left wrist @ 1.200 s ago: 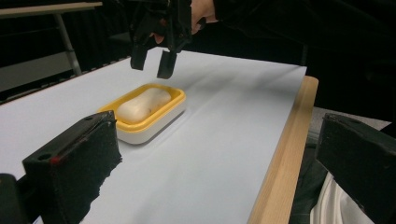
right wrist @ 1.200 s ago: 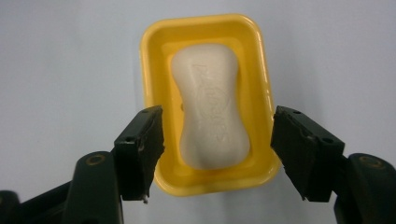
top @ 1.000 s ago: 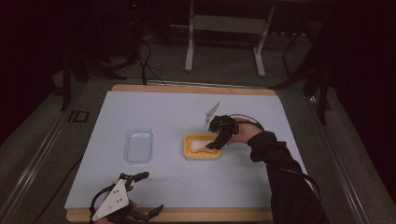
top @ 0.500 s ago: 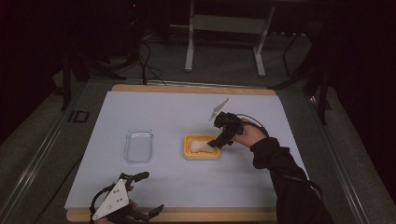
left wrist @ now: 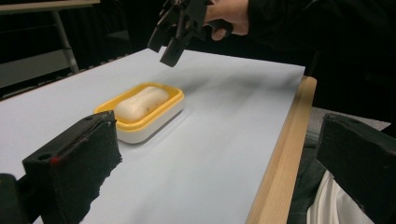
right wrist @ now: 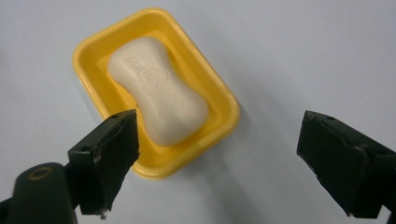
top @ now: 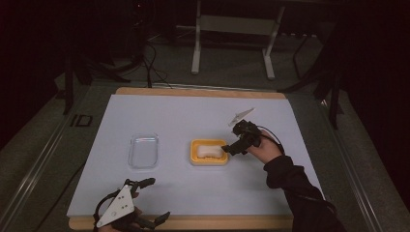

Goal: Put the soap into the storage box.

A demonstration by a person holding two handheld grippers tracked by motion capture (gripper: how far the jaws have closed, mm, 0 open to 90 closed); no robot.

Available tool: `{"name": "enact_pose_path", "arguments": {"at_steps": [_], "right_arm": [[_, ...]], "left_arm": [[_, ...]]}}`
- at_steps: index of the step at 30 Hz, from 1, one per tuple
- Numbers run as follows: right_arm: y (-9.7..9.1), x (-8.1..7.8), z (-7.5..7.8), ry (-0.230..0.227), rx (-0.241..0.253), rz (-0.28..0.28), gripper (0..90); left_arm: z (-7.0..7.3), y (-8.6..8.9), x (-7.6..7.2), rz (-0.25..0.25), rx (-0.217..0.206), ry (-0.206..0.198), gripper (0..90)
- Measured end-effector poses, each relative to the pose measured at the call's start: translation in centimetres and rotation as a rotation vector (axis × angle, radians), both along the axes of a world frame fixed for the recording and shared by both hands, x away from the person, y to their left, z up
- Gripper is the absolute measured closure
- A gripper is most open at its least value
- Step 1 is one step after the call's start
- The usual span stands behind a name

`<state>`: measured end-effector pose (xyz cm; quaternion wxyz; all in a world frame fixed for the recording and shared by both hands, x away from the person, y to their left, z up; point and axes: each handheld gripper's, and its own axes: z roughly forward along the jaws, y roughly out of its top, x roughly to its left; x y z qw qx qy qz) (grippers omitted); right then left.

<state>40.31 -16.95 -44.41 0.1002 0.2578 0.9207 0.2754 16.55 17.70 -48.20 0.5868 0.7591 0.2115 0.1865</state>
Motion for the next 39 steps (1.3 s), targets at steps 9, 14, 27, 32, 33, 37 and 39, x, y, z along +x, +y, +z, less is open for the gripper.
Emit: {"name": "enact_pose_path", "arguments": {"at_steps": [9, 14, 27, 32, 33, 37, 39], "right_arm": [[-1.5, -1.3, 0.0, -0.015, 0.024, -0.054, 12.7], [-2.7, -2.2, 0.2, -0.031, 0.062, -0.121, 13.3], [-5.2, -5.6, -1.2, -0.081, 0.096, -0.184, 13.3], [-6.3, -6.9, -1.7, -0.102, 0.134, -0.222, 13.3], [-6.3, -6.9, -1.7, -0.102, 0.134, -0.222, 13.3], [-6.9, -8.3, -2.1, -0.124, 0.142, -0.238, 13.5], [-7.1, -8.7, -2.2, -0.124, 0.141, -0.240, 13.5]], "left_arm": [[0.0, 0.0, 0.0, 0.002, 0.001, 0.002, 0.0], [0.0, 0.0, 0.0, 0.006, 0.004, 0.005, 0.0], [0.0, -0.1, 0.0, 0.006, 0.004, 0.004, 0.0], [0.0, -0.1, 0.0, 0.005, 0.005, 0.004, 0.0], [0.0, 0.0, 0.0, 0.005, 0.005, 0.004, 0.0], [0.0, -0.1, 0.0, 0.006, 0.003, 0.004, 0.0], [0.0, -0.1, 0.0, 0.005, 0.004, 0.004, 0.0]]}}
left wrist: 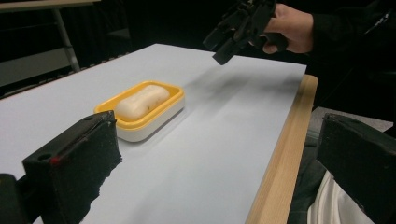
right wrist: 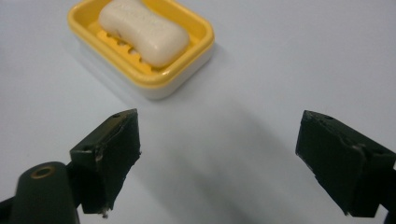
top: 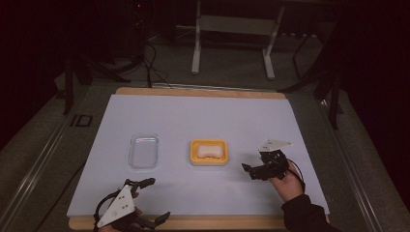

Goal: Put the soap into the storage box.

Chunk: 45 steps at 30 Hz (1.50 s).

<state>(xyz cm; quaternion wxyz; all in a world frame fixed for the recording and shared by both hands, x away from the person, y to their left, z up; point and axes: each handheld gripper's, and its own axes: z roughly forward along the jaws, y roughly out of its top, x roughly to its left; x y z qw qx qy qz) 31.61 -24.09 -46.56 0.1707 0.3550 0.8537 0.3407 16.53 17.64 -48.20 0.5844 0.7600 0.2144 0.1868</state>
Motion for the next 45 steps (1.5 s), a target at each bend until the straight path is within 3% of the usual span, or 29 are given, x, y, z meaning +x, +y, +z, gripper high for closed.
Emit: {"name": "enact_pose_path", "arguments": {"at_steps": [6, 11, 23, 30, 45], "right_arm": [[-0.7, -1.2, -0.1, 0.001, 0.021, -0.015, 13.4], [-0.6, -2.1, -0.6, -0.022, 0.002, -0.028, 13.4], [-1.1, -4.0, -0.9, -0.051, 0.008, -0.051, 13.4], [-1.2, -4.0, -1.0, -0.076, 0.018, -0.062, 13.5], [-1.3, -3.3, -1.4, -0.060, 0.041, -0.061, 13.5]], "left_arm": [[0.0, 0.0, 0.0, 0.000, 0.001, 0.000, 0.0], [0.1, 0.0, 0.0, -0.004, -0.003, -0.003, 0.0], [0.1, -0.1, 0.0, -0.006, 0.005, -0.002, 0.0], [0.1, -0.2, 0.0, -0.006, 0.005, 0.000, 0.0], [0.1, -0.4, 0.0, -0.012, 0.006, 0.002, 0.1]]}}
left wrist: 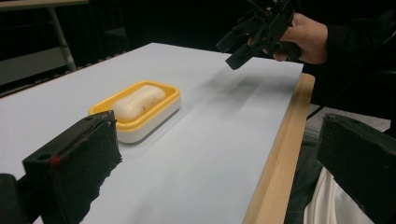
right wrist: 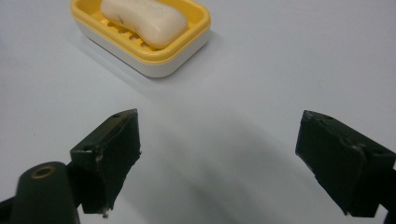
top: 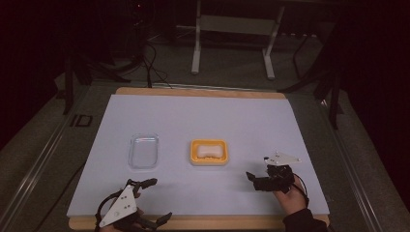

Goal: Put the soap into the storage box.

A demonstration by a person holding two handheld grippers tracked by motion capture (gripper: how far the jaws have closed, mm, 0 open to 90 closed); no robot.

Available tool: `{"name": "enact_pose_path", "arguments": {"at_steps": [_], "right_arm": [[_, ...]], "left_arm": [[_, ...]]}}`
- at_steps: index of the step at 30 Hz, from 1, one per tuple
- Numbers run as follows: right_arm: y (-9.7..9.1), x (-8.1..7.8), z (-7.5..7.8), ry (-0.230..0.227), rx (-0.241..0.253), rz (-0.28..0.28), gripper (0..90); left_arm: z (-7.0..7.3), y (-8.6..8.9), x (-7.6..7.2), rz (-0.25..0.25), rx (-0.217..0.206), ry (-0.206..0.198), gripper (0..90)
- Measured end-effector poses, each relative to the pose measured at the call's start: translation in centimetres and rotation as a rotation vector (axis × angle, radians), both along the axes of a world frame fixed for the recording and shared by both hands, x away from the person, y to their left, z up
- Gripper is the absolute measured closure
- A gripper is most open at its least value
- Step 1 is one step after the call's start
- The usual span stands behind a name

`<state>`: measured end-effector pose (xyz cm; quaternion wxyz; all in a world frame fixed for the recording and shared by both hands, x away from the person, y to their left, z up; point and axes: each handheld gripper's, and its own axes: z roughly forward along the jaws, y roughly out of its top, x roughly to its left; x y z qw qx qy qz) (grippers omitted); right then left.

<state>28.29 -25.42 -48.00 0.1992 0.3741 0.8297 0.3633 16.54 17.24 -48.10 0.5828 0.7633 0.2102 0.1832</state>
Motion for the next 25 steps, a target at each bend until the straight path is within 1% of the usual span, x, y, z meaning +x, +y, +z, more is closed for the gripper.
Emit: {"name": "enact_pose_path", "arguments": {"at_steps": [8, 16, 21, 25], "right_arm": [[-0.25, 0.24, -0.11, 0.005, 0.010, -0.003, 13.5], [-0.14, 0.28, -0.25, 0.005, 0.004, 0.002, 13.6], [-0.21, 0.26, -0.18, -0.022, 0.000, 0.000, 13.5], [-0.25, 0.31, -0.21, -0.020, 0.005, 0.000, 13.6]], "left_arm": [[0.00, -0.01, 0.04, 0.000, -0.001, 0.004, 0.0], [-0.01, -0.02, 0.03, 0.001, 0.000, 0.004, 0.1], [0.01, -0.01, 0.03, 0.002, -0.001, 0.005, 0.0], [-0.01, -0.02, 0.03, 0.002, -0.001, 0.006, 0.1]]}}
